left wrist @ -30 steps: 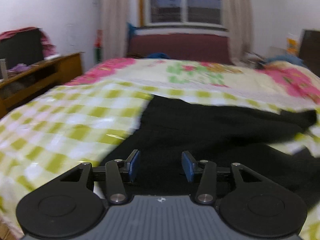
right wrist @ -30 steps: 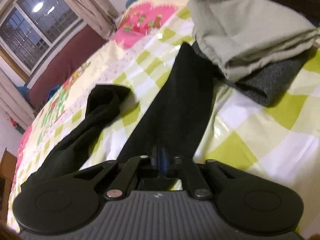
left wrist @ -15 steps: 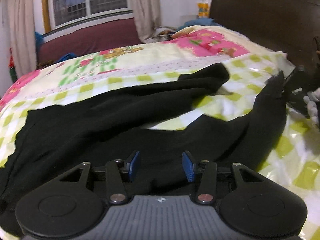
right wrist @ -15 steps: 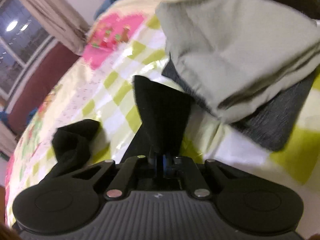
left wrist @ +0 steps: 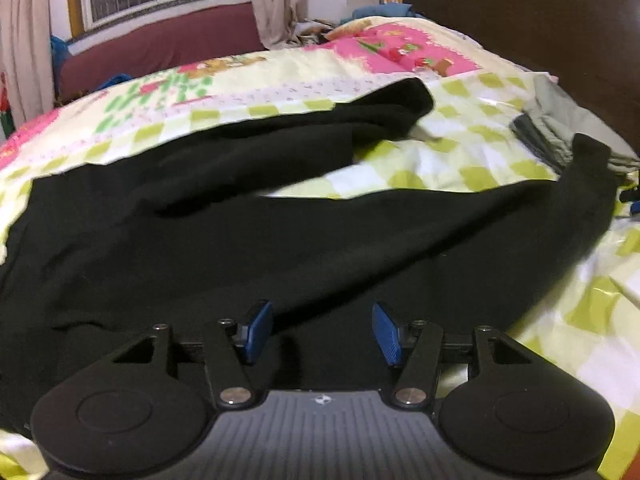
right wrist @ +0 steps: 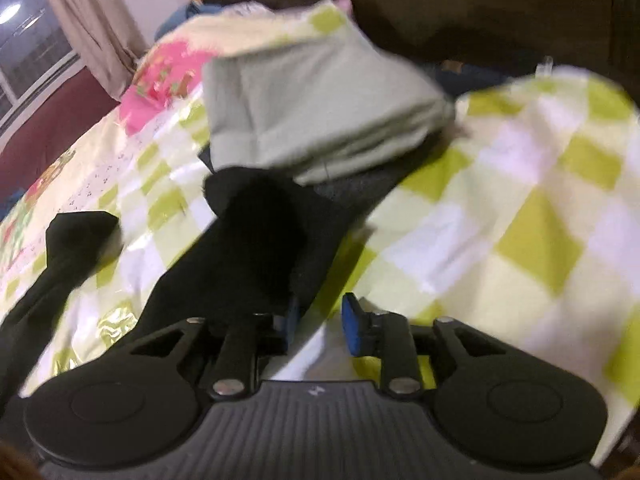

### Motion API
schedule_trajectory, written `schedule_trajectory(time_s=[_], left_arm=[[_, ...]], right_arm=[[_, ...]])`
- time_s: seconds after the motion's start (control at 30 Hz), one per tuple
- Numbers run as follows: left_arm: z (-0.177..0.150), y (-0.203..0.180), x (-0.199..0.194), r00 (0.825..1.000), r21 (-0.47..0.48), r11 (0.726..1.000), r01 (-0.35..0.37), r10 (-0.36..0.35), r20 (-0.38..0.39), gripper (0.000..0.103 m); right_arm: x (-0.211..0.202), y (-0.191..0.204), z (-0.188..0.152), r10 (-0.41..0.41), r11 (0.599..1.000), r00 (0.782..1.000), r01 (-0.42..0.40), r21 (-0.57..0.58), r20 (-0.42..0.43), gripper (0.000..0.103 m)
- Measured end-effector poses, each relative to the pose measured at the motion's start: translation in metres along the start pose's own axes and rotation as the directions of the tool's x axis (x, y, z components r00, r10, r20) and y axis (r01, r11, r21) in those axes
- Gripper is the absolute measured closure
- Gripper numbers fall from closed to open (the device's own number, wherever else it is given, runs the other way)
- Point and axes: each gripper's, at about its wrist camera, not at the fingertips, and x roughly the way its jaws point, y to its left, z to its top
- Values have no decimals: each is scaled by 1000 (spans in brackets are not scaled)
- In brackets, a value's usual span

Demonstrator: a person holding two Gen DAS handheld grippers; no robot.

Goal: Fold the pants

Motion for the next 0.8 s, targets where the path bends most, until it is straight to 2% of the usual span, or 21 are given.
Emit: schedule_trajectory(time_s=[0.1, 0.17, 0.23, 0.27, 0.3, 0.33, 0.37, 0.4, 0.43, 0.5, 0.57, 0.63, 0.73, 0.8], left_arm=[[0, -13, -6, 1000, 45, 999, 10, -11, 19, 35], [0, -21, -10, 999, 67, 998, 18, -20, 25, 35], [-1, -24, -13, 1000, 75, 997, 9, -11, 22, 34], [-1, -24, -15, 1000, 75, 997, 5, -7, 22, 34], [-2, -24, -18, 1000, 73, 997, 1, -3, 25, 34], [-2, -22, -20, 1000, 71, 997, -4, 2, 28, 34], [-2, -20, -23, 999, 64, 998, -12, 10, 34, 34], [-2, -17, -24, 999, 54, 998, -18, 16, 39, 33], [-2, -13, -26, 999, 39, 999, -23, 22, 42, 32], [-3, -7, -23, 999, 8, 999, -33, 33, 36, 30], [-4, -4, -19, 999, -10, 999, -39, 40, 21, 30], [-6, -4, -18, 999, -15, 999, -41, 42, 18, 30], [-7, -6, -21, 998, -2, 999, -53, 53, 34, 29], [-8, -6, -24, 997, -4, 998, -56, 56, 44, 27]], right_arm=[[-16, 40, -6, 123, 983, 992, -119, -139, 22, 76], [-11, 68, -16, 195, 958, 981, -195, -210, -18, 73], [6, 85, -24, 231, 946, 969, -245, -211, -89, 70], [19, 90, -27, 224, 946, 966, -248, -209, -129, 71], [30, 91, -32, 179, 952, 971, -212, -222, -158, 73], [41, 89, -36, 99, 959, 979, -142, -247, -177, 74], [48, 82, -38, 48, 963, 981, -96, -252, -189, 81], [49, 73, -40, 32, 967, 979, -81, -239, -201, 89], [46, 64, -40, 26, 971, 979, -72, -226, -200, 92], [34, 58, -41, -14, 968, 984, -31, -248, -177, 92], [21, 57, -42, -69, 958, 988, 27, -286, -139, 81], [10, 57, -43, -61, 955, 990, 21, -297, -126, 80], [-19, 69, -54, 37, 954, 994, -65, -292, -101, 79], [-36, 84, -66, 122, 940, 987, -148, -306, -102, 78]])
